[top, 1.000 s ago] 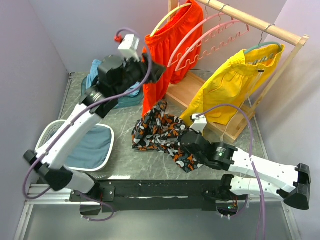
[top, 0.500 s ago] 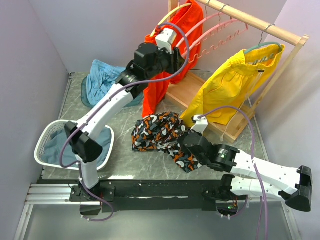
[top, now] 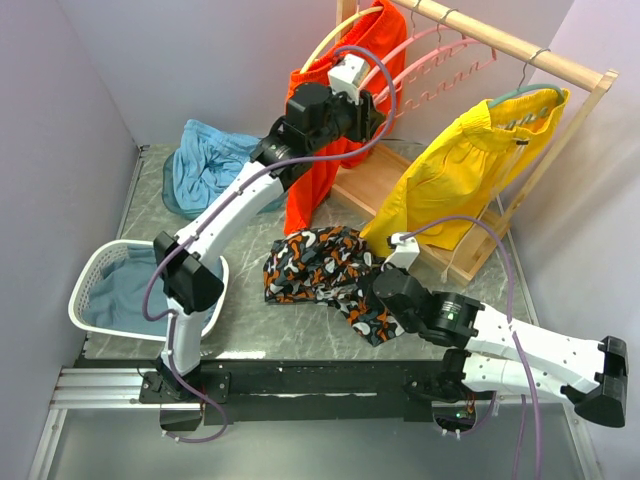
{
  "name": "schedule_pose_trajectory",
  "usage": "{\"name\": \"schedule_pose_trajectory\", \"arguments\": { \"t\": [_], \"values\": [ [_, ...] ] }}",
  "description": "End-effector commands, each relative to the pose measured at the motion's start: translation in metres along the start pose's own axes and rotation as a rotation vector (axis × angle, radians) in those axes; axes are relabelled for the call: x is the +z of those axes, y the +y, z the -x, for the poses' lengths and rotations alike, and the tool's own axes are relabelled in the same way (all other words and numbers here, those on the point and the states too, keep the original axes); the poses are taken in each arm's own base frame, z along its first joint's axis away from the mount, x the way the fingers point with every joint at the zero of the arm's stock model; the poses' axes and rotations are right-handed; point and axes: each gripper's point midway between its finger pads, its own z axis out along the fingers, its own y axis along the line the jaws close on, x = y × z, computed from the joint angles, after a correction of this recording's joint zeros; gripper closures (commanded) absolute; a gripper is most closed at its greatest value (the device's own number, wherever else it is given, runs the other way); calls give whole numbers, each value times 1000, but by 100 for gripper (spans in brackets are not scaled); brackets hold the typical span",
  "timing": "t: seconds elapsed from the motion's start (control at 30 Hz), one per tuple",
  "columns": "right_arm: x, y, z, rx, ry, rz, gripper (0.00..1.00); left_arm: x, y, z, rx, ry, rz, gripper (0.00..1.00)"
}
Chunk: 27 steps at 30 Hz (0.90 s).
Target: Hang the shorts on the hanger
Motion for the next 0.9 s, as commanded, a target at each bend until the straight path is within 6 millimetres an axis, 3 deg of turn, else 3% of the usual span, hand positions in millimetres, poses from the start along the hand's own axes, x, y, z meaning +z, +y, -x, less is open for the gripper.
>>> {"name": "schedule_pose_trajectory", "arguments": {
  "t": [0.0,0.23,0.4,0.73,0.87],
  "values": [
    [2,10,11,22,-34,25,100,5,-9,23,48,-74,-36,56],
    [3,8,12,10,-34,10,100,11,-11,24,56,-95,-39,69],
    [1,5,15,6,-40,-3,100,13,-18,33,66,-135,-51,99],
    [-3,3,20,8,-51,-11,100,-1,-38,73,140,-253,-64,99],
    [-2,3,20,5,-50,-16,100,-8,-40,77,149,-259,-65,99]
  ]
}}
